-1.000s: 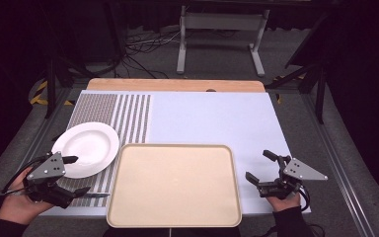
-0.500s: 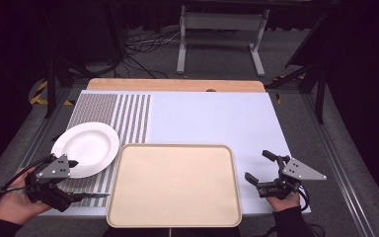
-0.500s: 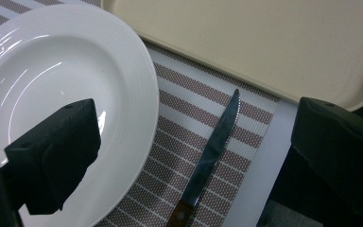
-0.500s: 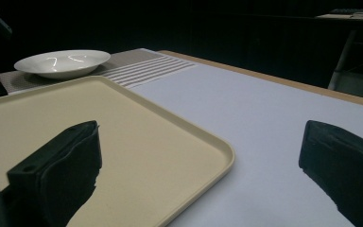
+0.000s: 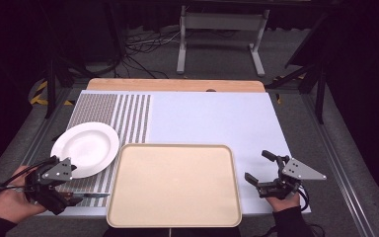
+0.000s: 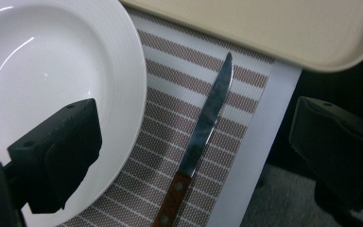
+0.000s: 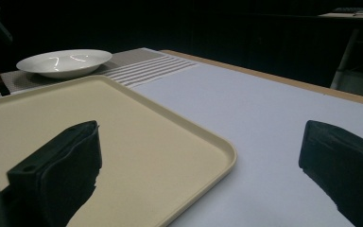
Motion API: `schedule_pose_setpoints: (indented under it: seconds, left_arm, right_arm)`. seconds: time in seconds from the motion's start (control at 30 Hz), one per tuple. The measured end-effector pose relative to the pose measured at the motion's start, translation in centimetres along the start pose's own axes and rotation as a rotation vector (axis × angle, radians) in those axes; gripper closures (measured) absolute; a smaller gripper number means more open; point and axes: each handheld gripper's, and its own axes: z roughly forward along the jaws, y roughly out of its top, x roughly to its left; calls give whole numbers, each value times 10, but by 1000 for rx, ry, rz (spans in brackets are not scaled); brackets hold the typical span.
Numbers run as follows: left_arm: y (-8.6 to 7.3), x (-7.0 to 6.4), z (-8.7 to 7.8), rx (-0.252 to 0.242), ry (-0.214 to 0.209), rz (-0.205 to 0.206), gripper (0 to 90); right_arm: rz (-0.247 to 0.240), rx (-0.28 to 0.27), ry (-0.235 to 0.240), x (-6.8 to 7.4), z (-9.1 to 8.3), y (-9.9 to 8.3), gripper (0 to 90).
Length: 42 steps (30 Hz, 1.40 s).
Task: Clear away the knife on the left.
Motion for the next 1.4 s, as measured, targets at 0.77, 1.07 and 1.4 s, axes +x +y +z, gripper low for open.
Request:
schedule_pose_setpoints:
  seconds: [0.77, 1.07, 1.4]
  left_arm:
    - [-18, 10, 16, 241, -88, 64, 193]
    - [-21, 17, 26, 302, -100, 147, 328]
    - [-22, 24, 38, 358, -131, 215, 567]
  right_arm:
    - [9, 8, 14, -1, 1, -1, 10]
    - [6, 11, 24, -1, 2, -1, 13]
    - [13, 12, 31, -1, 2, -2, 12]
